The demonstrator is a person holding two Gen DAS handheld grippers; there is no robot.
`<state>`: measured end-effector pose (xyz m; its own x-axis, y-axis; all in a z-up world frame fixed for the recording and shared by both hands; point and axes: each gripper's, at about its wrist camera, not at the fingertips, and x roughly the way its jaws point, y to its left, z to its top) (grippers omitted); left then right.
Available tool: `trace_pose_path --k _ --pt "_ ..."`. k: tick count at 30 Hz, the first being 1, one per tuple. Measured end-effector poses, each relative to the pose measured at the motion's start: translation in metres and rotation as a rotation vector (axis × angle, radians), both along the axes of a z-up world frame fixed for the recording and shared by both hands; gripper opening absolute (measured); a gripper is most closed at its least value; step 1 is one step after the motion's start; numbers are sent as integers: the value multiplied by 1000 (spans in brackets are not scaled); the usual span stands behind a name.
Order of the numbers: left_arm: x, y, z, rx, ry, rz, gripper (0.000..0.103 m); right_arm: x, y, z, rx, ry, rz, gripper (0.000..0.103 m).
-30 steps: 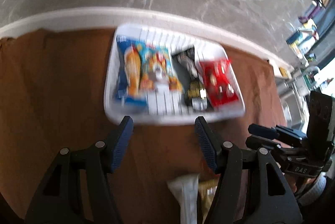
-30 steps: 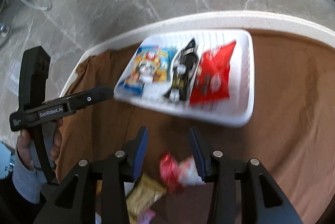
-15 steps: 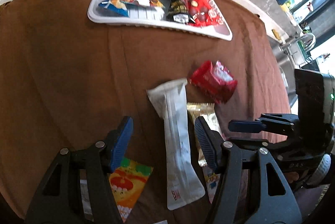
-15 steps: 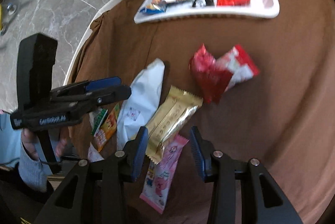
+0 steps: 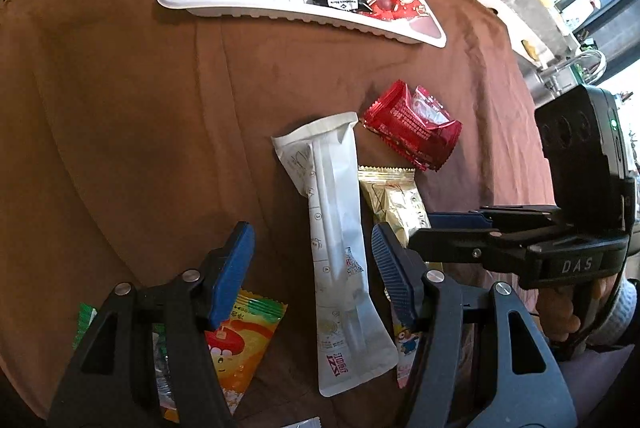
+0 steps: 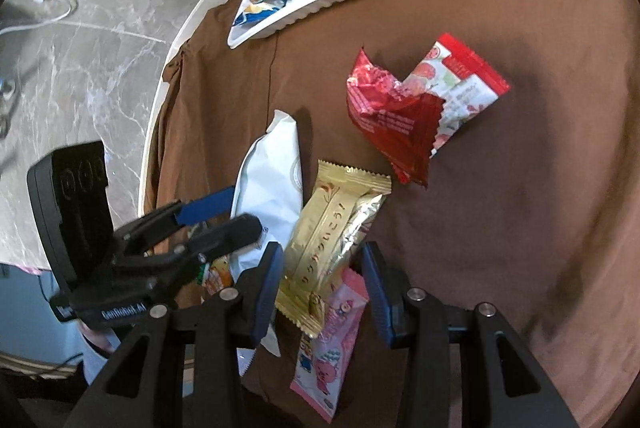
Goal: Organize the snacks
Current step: 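Grasp the white packet with the left tool while the right tool grasps the gold wrapper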
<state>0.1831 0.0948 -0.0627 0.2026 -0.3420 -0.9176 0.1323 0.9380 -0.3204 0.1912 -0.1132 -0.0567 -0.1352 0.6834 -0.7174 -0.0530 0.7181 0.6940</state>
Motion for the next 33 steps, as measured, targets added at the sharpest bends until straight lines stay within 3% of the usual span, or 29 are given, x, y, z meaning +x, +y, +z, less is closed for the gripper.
trace_pose_path --k 7,14,17,19,24,33 --pt "5 -5 -7 1 5 -17 59 10 5 -2 18 47 -33 43" --pt "5 -10 -12 -16 -2 -49 59 13 16 2 -45 16 17 24" --pt "4 -10 -13 -45 -10 -50 45 13 21 3 -51 -2 35 22" --pt "5 -7 -17 -77 12 -44 30 13 23 5 -55 -17 43 21" --pt "4 -4 -15 -93 -7 -51 20 15 19 8 -37 -22 32 19" --pt "4 3 -10 -121 -14 -40 15 15 5 20 -13 -35 7 19"
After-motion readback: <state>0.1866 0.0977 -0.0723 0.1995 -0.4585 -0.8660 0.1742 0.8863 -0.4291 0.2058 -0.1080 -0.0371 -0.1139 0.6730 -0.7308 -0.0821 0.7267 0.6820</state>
